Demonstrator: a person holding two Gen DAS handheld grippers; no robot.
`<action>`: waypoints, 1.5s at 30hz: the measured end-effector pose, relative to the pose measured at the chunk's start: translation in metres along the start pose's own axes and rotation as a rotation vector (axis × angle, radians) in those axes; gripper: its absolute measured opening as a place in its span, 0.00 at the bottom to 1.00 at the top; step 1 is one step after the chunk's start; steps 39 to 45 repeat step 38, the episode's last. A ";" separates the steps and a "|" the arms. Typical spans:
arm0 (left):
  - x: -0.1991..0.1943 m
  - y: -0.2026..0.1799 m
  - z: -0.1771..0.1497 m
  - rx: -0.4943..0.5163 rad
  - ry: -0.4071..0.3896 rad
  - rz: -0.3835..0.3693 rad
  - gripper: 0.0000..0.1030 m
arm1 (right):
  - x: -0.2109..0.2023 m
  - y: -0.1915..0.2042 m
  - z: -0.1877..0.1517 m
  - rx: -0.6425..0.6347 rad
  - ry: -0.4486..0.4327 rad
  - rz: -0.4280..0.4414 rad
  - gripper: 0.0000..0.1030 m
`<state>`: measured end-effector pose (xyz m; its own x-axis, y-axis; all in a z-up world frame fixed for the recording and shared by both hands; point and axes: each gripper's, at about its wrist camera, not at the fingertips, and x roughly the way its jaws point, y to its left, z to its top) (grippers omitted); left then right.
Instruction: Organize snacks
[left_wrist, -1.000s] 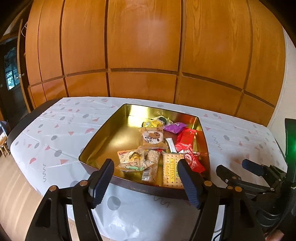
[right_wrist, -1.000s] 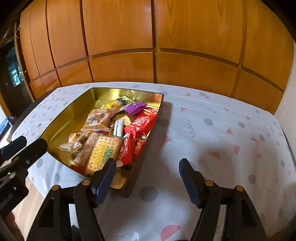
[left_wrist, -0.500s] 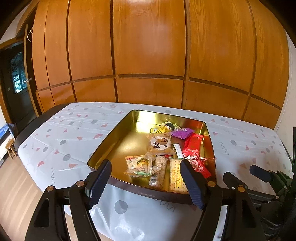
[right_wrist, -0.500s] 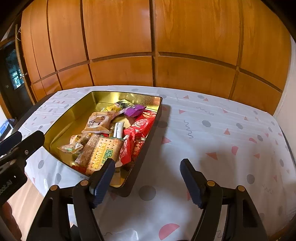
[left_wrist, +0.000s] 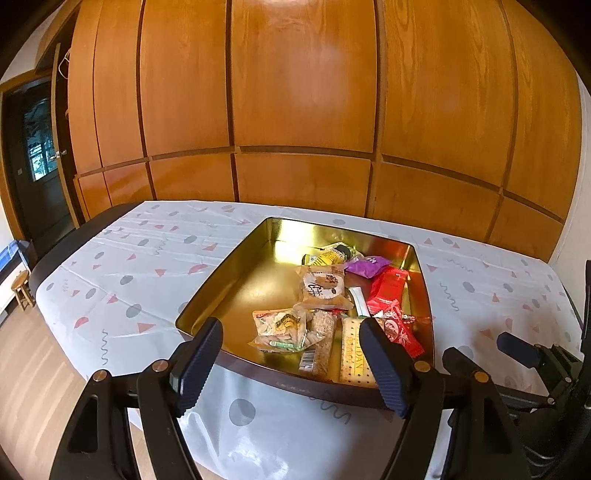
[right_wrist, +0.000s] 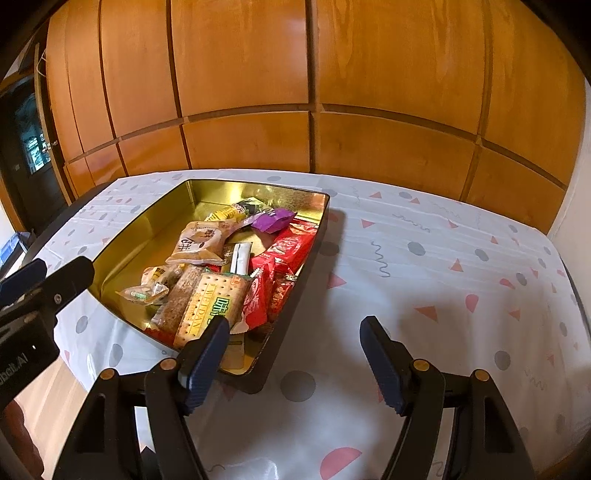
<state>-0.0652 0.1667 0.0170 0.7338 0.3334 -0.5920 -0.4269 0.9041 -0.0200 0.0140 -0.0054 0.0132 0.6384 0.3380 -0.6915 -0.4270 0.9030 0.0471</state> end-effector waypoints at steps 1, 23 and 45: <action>0.000 0.000 0.000 -0.001 0.001 -0.001 0.75 | 0.000 0.001 0.000 -0.002 0.000 0.000 0.71; 0.000 0.002 -0.002 0.005 0.012 0.013 0.75 | 0.002 0.006 -0.002 -0.011 0.008 0.005 0.72; 0.009 -0.003 -0.001 0.018 0.032 0.005 0.62 | 0.008 -0.012 0.001 0.043 0.029 0.056 0.74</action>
